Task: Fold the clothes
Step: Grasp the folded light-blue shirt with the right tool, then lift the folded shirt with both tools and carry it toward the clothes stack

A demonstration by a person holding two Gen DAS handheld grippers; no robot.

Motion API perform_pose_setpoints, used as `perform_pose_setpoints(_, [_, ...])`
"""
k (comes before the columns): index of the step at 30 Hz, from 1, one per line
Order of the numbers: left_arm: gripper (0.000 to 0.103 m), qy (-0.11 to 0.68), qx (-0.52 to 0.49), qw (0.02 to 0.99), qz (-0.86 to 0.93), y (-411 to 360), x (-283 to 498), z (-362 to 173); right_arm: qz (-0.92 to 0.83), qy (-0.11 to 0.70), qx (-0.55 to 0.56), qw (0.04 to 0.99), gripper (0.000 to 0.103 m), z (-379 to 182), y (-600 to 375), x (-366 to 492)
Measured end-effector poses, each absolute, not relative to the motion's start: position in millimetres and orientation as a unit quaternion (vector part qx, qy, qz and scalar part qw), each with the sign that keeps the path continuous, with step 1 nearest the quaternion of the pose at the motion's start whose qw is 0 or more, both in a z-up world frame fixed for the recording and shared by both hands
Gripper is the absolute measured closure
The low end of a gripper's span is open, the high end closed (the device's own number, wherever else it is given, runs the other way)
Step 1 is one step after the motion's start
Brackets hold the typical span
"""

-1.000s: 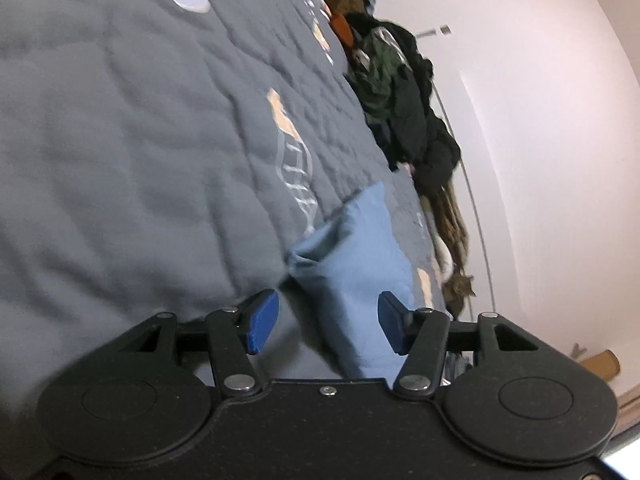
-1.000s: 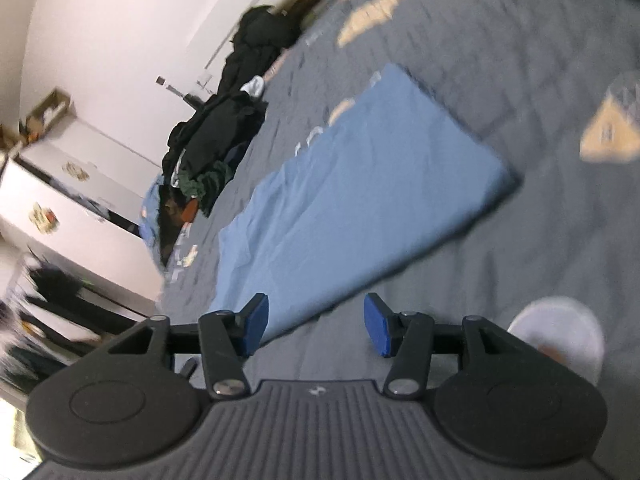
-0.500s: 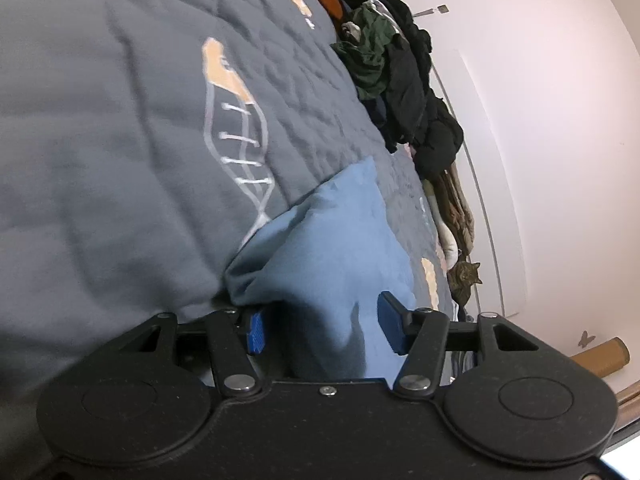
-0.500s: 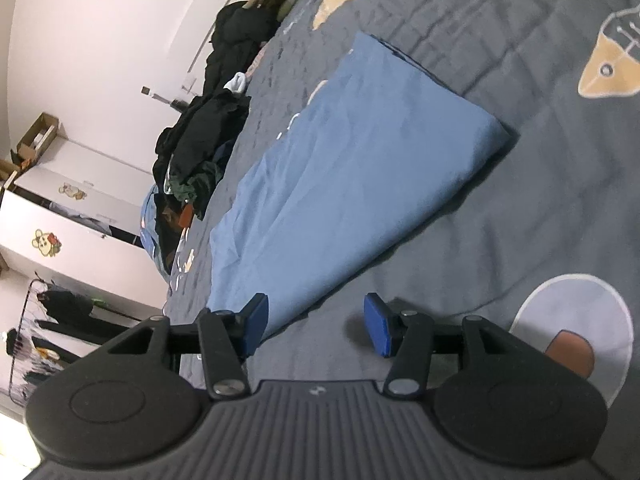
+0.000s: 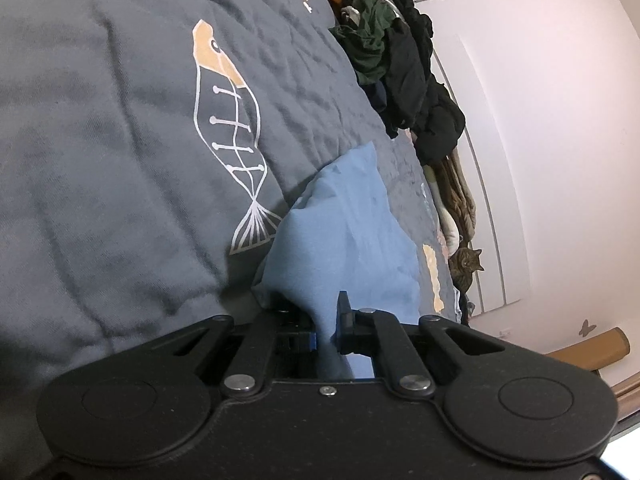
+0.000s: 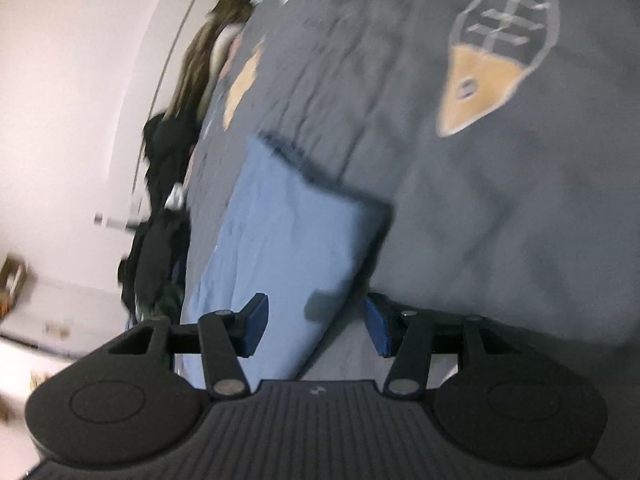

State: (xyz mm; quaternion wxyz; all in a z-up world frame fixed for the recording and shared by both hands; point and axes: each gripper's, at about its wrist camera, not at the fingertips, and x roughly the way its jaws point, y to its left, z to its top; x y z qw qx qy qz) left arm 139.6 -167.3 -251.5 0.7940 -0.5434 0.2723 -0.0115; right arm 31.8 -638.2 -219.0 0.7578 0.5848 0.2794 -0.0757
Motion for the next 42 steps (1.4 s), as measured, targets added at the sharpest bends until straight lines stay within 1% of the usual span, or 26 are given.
perform_pose_setpoints(4, [0.095,0.275,-0.544,0.792,-0.012,-166.7,138.2,-252.2,-0.087,0.270,0.586,0.759,0.051,-224.0,-641.3,30.2])
perform_pose_setpoints(6, [0.095,0.277,-0.544,0.792,-0.011,-166.1,136.9,-253.1,-0.085,0.261,0.593,0.757,0.045,-228.1,-641.5,35.5])
perform_pose_setpoints(8, [0.095,0.278,-0.544,0.791,-0.012,-165.3,136.3,-254.0,-0.080,0.247,0.596,0.760,0.033,-226.9,-639.2,42.5])
perform_pose_setpoints(10, [0.095,0.280,-0.544,0.791,-0.011,-165.2,137.0,-254.4,-0.075,0.234,0.598,0.763,0.029,-225.1,-637.0,49.9])
perform_pose_setpoints(12, [0.095,0.281,-0.545,0.790,-0.010,-165.3,137.2,-254.9,-0.076,0.228,0.594,0.767,0.028,-223.7,-636.4,55.8])
perform_pose_setpoints(14, [0.095,0.282,-0.545,0.790,-0.009,-165.7,136.6,-255.4,-0.079,0.225,0.590,0.771,0.025,-222.4,-636.1,61.5])
perform_pose_setpoints(19, [0.095,0.284,-0.544,0.789,-0.008,-165.3,134.6,-255.4,-0.084,0.221,0.581,0.779,0.025,-221.4,-635.4,75.6])
perform_pose_setpoints(20, [0.095,0.285,-0.544,0.789,-0.008,-165.1,134.6,-254.8,-0.085,0.220,0.582,0.779,0.031,-221.8,-636.2,76.1])
perform_pose_setpoints(21, [0.095,0.286,-0.543,0.789,-0.007,-164.8,134.3,-254.0,-0.085,0.221,0.583,0.777,0.040,-221.6,-636.9,76.2])
perform_pose_setpoints(22, [0.095,0.287,-0.543,0.789,-0.006,-164.6,134.1,-252.7,-0.085,0.224,0.584,0.775,0.074,-221.2,-637.6,75.9])
perform_pose_setpoints(23, [0.095,0.287,-0.543,0.789,-0.005,-164.4,133.8,-250.8,-0.087,0.226,0.588,0.772,0.096,-219.3,-637.7,74.8])
perform_pose_setpoints(28, [0.097,0.288,-0.542,0.790,0.002,-166.6,124.3,-233.6,-0.083,0.212,0.602,0.765,0.097,-192.6,-635.3,69.8])
perform_pose_setpoints(30, [0.097,0.290,-0.542,0.789,0.004,-168.0,112.7,-226.1,-0.071,0.205,0.603,0.768,0.098,-175.9,-634.3,64.1])
perform_pose_setpoints(35, [0.097,0.305,-0.550,0.777,0.021,-169.2,72.0,-212.8,-0.054,0.218,0.606,0.763,0.098,-148.8,-638.4,43.2])
perform_pose_setpoints(42, [0.097,0.335,-0.544,0.768,0.045,-171.9,-1.6,-196.4,-0.072,0.254,0.605,0.752,0.098,-143.6,-651.3,-12.8])
